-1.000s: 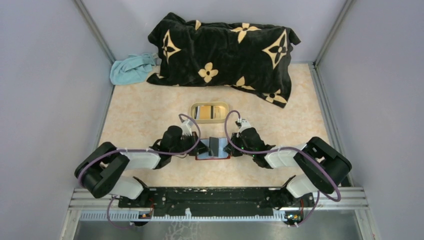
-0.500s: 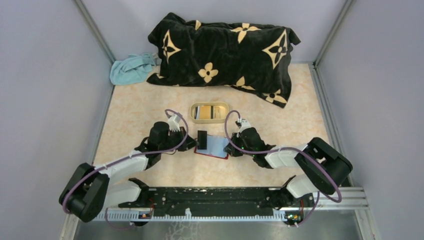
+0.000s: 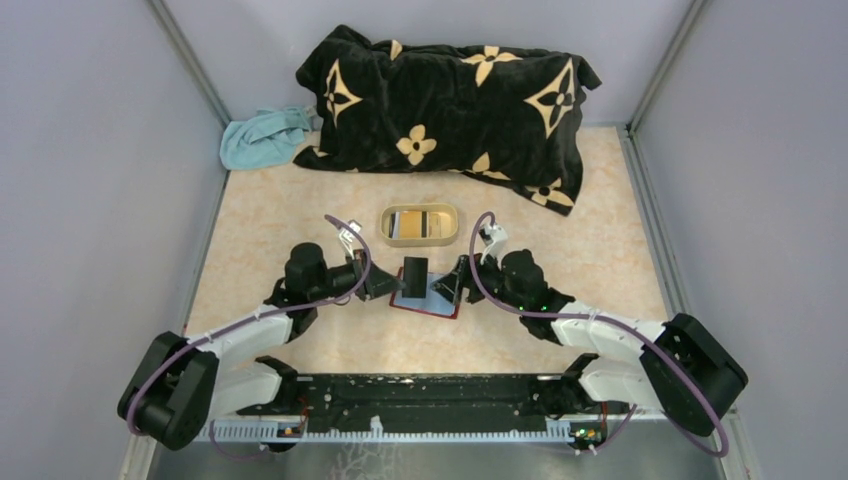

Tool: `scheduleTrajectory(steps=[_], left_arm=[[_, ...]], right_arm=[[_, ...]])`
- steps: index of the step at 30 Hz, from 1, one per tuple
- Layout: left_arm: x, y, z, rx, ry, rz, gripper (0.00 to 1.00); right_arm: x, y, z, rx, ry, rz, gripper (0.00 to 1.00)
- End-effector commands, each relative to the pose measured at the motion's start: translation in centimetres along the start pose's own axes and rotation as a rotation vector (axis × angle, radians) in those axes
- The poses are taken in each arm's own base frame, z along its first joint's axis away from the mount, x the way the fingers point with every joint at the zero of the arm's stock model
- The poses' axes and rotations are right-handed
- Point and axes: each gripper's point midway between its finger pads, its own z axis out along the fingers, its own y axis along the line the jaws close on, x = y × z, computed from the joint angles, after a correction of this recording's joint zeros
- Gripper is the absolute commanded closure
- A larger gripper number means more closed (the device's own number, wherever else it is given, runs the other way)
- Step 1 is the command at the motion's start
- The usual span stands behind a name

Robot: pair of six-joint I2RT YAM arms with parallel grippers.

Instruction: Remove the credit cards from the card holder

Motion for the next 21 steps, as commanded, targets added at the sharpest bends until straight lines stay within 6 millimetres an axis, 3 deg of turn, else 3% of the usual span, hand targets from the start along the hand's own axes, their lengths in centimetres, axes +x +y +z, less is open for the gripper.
scheduleTrajectory(steps=[1, 3, 7, 16, 21], left_arm=[[-0.1, -4.2, -0.7, 0.220, 0.012, 0.034, 1.00], [-0.1, -4.6, -0.9, 0.243, 0.008, 0.039, 1.00], [-0.1, -5.1, -1.0, 0.266, 0.013, 0.040, 1.00], [0.3, -4.6, -0.8, 0.270, 0.016, 0.020, 1.00], [0.3, -4.6, -0.7, 0.278, 0.022, 0.017, 1.00]], right_arm=[[-2.4, 3.6, 0.0, -0.166, -0.070, -0.024, 0.29], [-2.7, 4.2, 0.1, -0.195, -0.075, -0.030, 0.32], [-3.1, 5.4, 0.1, -0.255, -0.081, -0.038, 0.50], [-3.4, 6.8, 0.0, -0.327, -0.079, -0.035, 0.54], [-3.2, 7.3, -0.5, -0.374, -0.091, -0.027, 0.82]])
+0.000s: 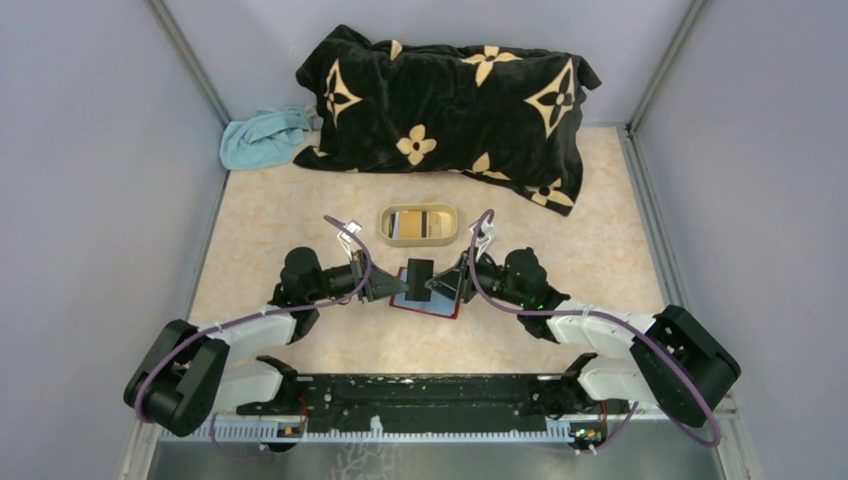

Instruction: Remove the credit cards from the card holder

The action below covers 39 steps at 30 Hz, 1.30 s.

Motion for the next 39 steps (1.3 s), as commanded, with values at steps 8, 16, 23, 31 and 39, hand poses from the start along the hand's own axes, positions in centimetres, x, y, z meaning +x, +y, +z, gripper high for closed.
scheduleTrajectory(steps=[8, 16, 23, 31, 39], left_arm=[[-0.1, 0.3, -0.1, -0.009, -0.012, 0.017, 0.86], [-1.4, 3.4, -1.1, -0.221, -0.107, 0.046, 0.34], [-1.7, 5.0, -2.6, -0.369, -0.130, 0.092, 0.33], [-1.0, 5.6, -3.7, -0.415, -0.137, 0.109, 0.32], [-1.2, 6.1, -3.9, -0.442, -0.146, 0.115, 0.30]], right_arm=[[-2.8, 1.9, 0.4, -0.075, -0.084, -0.029, 1.00], [-5.5, -4.0, 1.5, 0.086, -0.052, 0.048, 1.00], [-10.2, -7.7, 4.6, 0.146, -0.040, 0.056, 1.00], [-10.1, -14.0, 8.9, 0.262, 0.088, 0.068, 1.00], [-8.4, -17.4, 10.4, 0.297, 0.159, 0.096, 1.00]])
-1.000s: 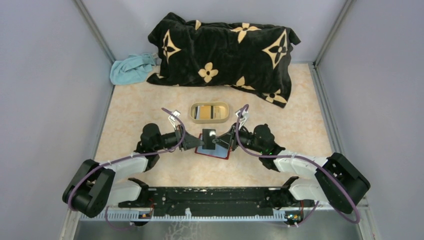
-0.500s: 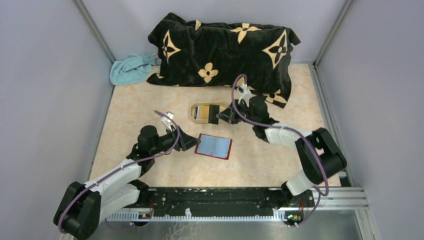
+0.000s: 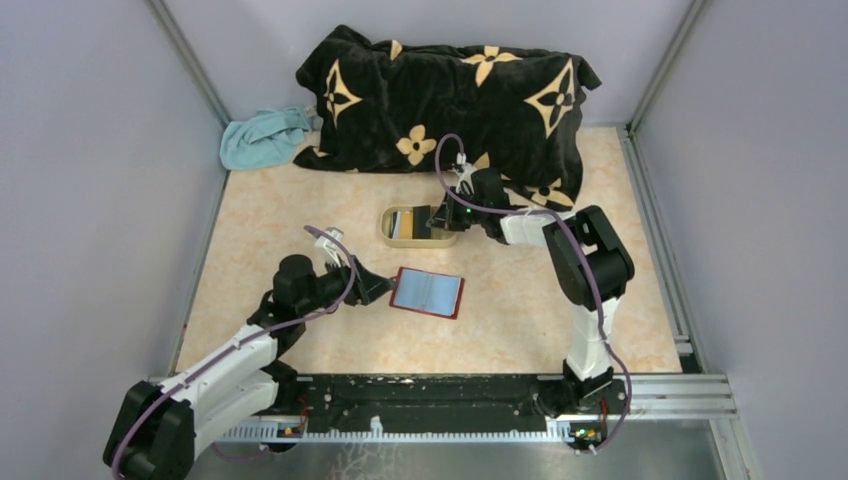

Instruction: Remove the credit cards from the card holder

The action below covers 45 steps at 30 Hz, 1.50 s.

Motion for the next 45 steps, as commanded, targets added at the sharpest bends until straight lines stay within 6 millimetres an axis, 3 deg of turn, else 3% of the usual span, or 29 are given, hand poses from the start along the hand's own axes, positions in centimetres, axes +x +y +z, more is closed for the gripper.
scheduleTrajectory(steps=[1, 9, 12, 14, 21, 24, 25, 27, 28, 29, 30, 33, 38, 40, 42, 45], left_arm=[[0.2, 0.8, 0.2, -0.027, 0.004, 0.014, 0.30], [0.2, 0.7, 0.7, -0.003, 0.015, 0.013, 0.29], [0.1, 0.7, 0.7, -0.004, 0.014, 0.015, 0.28], [0.1, 0.8, 0.8, -0.008, 0.015, 0.016, 0.27], [-0.1, 1.2, 1.1, -0.028, 0.021, 0.033, 0.30], [-0.1, 0.5, 1.5, 0.016, 0.039, 0.037, 0.46], [0.1, 0.4, 1.7, 0.028, 0.050, 0.030, 0.55], [0.4, 0.5, 2.2, 0.036, 0.065, 0.022, 0.82], [0.6, 0.7, 2.4, 0.029, 0.077, 0.022, 0.93], [1.0, 0.9, 2.6, 0.025, 0.091, 0.025, 1.00], [1.3, 1.1, 2.8, 0.022, 0.100, 0.028, 1.00], [2.1, 1.5, 3.1, 0.018, 0.123, 0.031, 1.00], [3.9, 2.7, 3.6, -0.017, 0.158, 0.037, 0.99], [4.7, 3.0, 3.8, -0.013, 0.172, 0.020, 0.79], [5.4, 3.4, 4.0, -0.024, 0.185, -0.003, 0.68], [6.2, 4.7, 3.9, -0.071, 0.189, -0.019, 0.63]], right_arm=[[-1.5, 0.0, 0.8, -0.018, -0.004, -0.041, 1.00], [-1.8, -0.7, 1.6, 0.001, 0.012, -0.033, 1.00], [-2.4, -0.5, 1.3, 0.013, -0.008, -0.050, 0.72], [-3.2, 0.0, 0.6, 0.018, -0.033, -0.067, 0.64], [-5.4, 1.9, -3.1, 0.063, -0.117, -0.125, 0.64], [-5.0, 2.9, -5.3, 0.061, -0.148, -0.141, 0.68], [-4.2, 2.8, -5.8, 0.063, -0.139, -0.133, 0.71], [-3.7, 4.4, -8.2, 0.037, -0.178, -0.146, 0.86], [-2.7, 4.3, -8.9, 0.046, -0.180, -0.139, 0.91], [-1.8, 4.2, -9.5, 0.052, -0.180, -0.137, 0.96], [-0.7, 4.0, -10.1, 0.063, -0.173, -0.132, 1.00], [2.7, 3.5, -11.5, 0.085, -0.157, -0.114, 1.00], [7.7, 5.1, -11.7, 0.067, -0.113, -0.104, 1.00], [9.1, 5.9, -11.3, 0.047, -0.099, -0.094, 1.00], [10.2, 6.1, -10.8, 0.032, -0.086, -0.082, 1.00], [11.1, 6.0, -10.3, 0.020, -0.077, -0.069, 1.00]])
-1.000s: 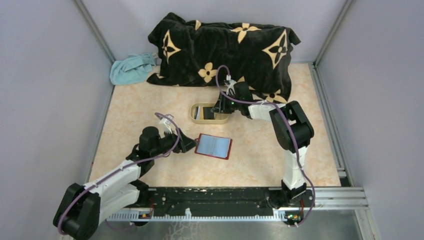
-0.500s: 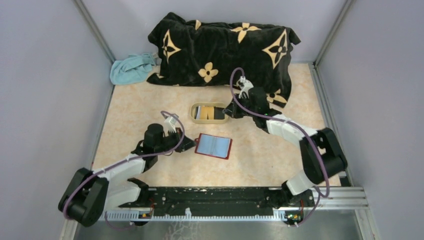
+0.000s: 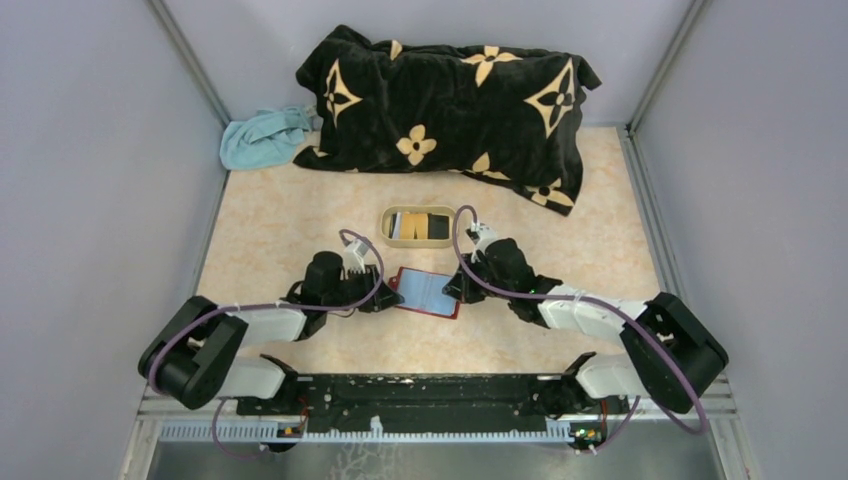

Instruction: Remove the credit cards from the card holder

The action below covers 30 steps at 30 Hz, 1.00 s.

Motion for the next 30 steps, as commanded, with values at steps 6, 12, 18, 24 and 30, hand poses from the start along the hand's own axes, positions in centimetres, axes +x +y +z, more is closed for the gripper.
scheduleTrajectory(steps=[6, 12, 18, 24, 30], left_arm=[[0.0, 1.9, 0.3, -0.077, -0.049, 0.024, 0.60], [0.3, 2.1, 0.7, -0.096, -0.038, 0.032, 0.60], [0.5, 1.3, 1.5, -0.068, -0.017, 0.042, 0.60], [0.6, -0.7, 3.0, -0.017, 0.000, 0.057, 0.60], [0.4, -1.8, 3.6, 0.017, -0.003, 0.059, 0.60]], right_arm=[[-1.2, 0.7, 2.0, -0.041, -0.079, 0.013, 1.00], [0.0, -0.2, 3.0, -0.027, -0.047, 0.019, 1.00], [2.0, -1.3, 4.0, -0.021, -0.005, 0.047, 1.00], [3.3, -2.1, 4.6, -0.014, 0.024, 0.078, 1.00], [4.1, -2.5, 4.9, -0.009, 0.039, 0.087, 1.00]])
